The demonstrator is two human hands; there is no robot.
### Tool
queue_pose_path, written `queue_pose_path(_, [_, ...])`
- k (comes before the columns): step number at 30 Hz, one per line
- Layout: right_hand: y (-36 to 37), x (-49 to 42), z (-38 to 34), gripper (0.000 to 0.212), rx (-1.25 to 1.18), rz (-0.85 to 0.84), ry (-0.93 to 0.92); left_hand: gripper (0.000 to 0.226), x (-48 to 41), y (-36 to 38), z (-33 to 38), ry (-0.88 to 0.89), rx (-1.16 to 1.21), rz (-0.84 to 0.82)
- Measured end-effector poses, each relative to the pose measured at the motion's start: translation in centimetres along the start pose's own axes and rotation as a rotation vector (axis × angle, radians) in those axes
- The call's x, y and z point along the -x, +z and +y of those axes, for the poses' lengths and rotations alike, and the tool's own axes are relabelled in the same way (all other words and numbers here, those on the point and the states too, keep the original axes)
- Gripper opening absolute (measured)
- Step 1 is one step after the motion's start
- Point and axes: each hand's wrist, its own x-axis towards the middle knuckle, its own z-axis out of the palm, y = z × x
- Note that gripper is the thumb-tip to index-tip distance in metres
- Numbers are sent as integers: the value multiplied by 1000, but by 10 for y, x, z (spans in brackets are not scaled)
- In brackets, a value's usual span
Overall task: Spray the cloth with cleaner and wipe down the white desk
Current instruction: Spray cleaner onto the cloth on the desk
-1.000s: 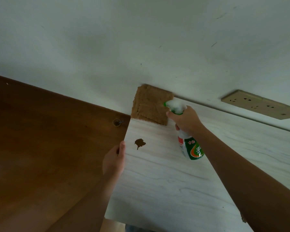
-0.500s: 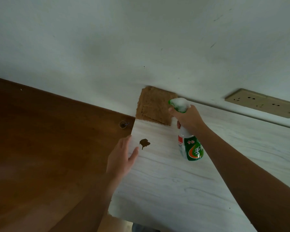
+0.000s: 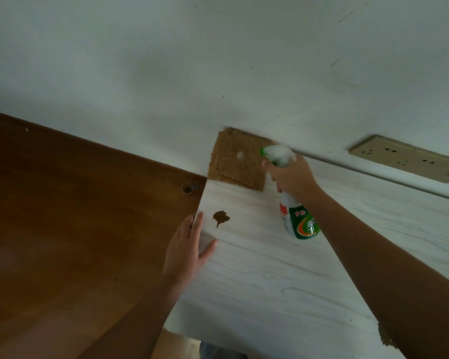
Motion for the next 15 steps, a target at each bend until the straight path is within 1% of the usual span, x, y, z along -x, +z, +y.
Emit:
queue_pose_path(3, [-4,0,0,28,-9,-102,-9,85,1,1,0,-11,22,0])
queue_pose_path(6, [-5,0,0,26,-53,-109,-6,86,2,3,-1,-26,37,-8])
queue_pose_path(9, [0,-1,1,34,-37,-98,17,86,2,5,-2,-35,44,-7])
queue_pose_path(12, [6,-1,0,50,3,-77,40,86,2,6,-3,-33,40,-10])
queue_pose_path(13, [7,0,-1,53,10,-73,41,87,2,6,-3,-33,39,-11])
queue_pose_path(15, [7,2,-5,46,8,-79,26,87,2,5,-3,-38,42,-16])
